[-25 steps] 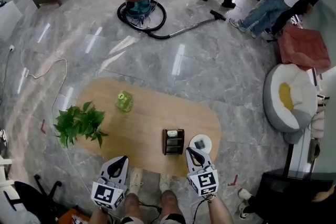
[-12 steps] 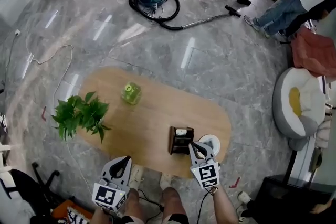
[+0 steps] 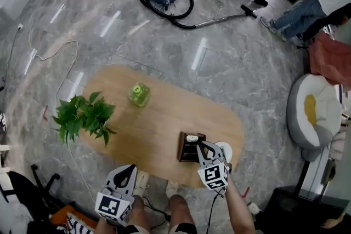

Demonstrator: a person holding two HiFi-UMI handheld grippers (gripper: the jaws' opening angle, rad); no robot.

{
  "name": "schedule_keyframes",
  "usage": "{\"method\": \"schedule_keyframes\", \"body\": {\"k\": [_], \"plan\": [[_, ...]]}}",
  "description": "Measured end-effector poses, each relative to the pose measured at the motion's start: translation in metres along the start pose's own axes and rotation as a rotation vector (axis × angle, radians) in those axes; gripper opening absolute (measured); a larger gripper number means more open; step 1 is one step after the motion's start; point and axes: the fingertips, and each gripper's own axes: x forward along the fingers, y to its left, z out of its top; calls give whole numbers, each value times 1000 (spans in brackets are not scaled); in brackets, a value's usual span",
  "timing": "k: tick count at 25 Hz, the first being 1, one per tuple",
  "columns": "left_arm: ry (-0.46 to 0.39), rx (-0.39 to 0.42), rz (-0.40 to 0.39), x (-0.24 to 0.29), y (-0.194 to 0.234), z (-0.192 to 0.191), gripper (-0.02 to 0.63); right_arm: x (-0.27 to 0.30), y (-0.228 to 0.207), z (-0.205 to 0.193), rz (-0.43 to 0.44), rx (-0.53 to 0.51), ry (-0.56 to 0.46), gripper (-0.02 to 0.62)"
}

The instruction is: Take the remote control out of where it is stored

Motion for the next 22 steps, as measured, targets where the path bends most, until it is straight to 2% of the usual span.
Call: {"method": "schedule_keyframes", "body": {"k": [3,8,12,22], "plan": [[-2,-7,8,-2,2,-2,6,11,5,-7,52,-27,27,101],[-2,-14,29,-5,9,-5,6,30,7,-15,98,-89,72,150],[3,-29,45,-6,14,-11,6,42,8,-26,128,-111,111,171],[10,-45,70,-1,19,-15,6,59,10,-41,171,-112,153,175]]}}
